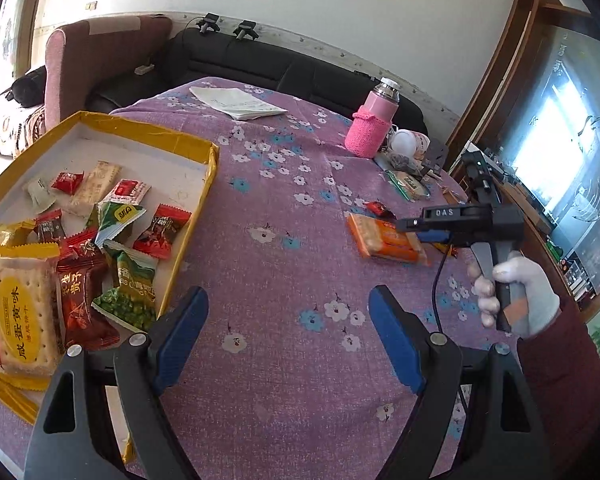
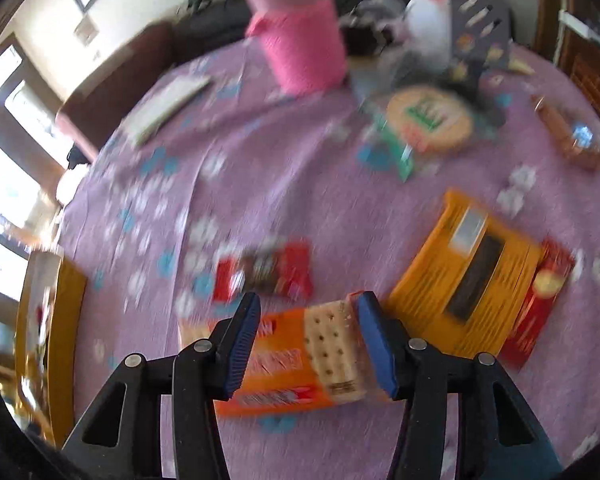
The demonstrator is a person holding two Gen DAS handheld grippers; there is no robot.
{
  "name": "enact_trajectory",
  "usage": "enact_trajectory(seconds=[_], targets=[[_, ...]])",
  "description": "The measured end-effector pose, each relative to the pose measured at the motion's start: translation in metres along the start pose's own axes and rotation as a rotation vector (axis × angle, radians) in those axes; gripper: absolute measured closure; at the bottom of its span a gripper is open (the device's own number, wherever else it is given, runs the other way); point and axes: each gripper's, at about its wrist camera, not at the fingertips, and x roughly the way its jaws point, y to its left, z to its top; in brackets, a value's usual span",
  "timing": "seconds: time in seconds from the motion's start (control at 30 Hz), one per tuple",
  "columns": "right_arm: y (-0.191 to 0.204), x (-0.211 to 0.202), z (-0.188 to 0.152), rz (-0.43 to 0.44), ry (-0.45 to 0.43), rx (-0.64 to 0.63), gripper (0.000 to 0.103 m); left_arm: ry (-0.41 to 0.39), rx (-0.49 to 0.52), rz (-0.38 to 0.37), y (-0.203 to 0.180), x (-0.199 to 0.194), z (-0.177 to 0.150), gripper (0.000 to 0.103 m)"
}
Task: Organize snacks
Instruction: 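Move left tool to orange cracker pack while right tool approaches dark red candy, then grasp orange cracker pack with left tool while right tool grasps dark red candy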
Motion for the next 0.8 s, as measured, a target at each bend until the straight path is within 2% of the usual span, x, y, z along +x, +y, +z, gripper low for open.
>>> enact_trajectory(seconds=[0.1, 0.13, 0.17, 0.2, 0.27, 0.33, 0.37, 0.53, 0.6, 0.7, 0.77, 0.8], targets=[[0.020, -0.008, -0.034, 0.199, 0.105, -0.044, 0.050, 0.006, 0.004, -0.012, -0.002, 0.001, -0.001, 0.020], [0.029, -0.014, -0.043, 0.249, 0.112, -0.085, 0.051, 0.009, 0.006, -0.019, -0.003, 0.002, -0.002, 0.020], [0.034, -0.022, -0.048, 0.249, 0.087, -0.118, 0.052, 0.012, 0.006, -0.024, -0.004, 0.002, -0.002, 0.020], [0.037, -0.029, -0.048, 0.206, 0.045, -0.134, 0.051, 0.015, 0.005, -0.030, -0.005, 0.002, -0.003, 0.020], [0.037, -0.036, -0.040, 0.029, -0.067, -0.137, 0.049, 0.024, 0.004, -0.044, -0.007, 0.003, -0.004, 0.020], [0.031, -0.034, -0.027, -0.068, -0.152, -0.101, 0.037, 0.024, 0.008, -0.045, -0.008, 0.002, -0.005, 0.020], [0.026, -0.030, -0.020, -0.068, -0.163, -0.059, 0.033, 0.023, 0.012, -0.046, -0.009, 0.001, -0.005, 0.020], [-0.005, 0.013, 0.013, 0.000, -0.110, 0.229, 0.034, 0.026, 0.019, -0.045, -0.011, 0.000, -0.003, 0.020], [-0.007, 0.015, 0.025, -0.009, -0.150, 0.297, 0.033, 0.029, 0.016, -0.046, -0.010, 0.002, -0.002, 0.020], [-0.002, 0.023, 0.039, -0.007, -0.133, 0.343, 0.035, 0.044, 0.014, -0.049, -0.009, 0.007, -0.003, 0.020], [0.011, 0.028, 0.042, -0.084, -0.124, 0.295, 0.034, 0.056, 0.012, -0.054, -0.008, 0.011, -0.004, 0.020], [0.020, 0.031, 0.041, -0.145, -0.116, 0.251, 0.036, 0.060, 0.010, -0.058, -0.007, 0.012, -0.004, 0.020]])
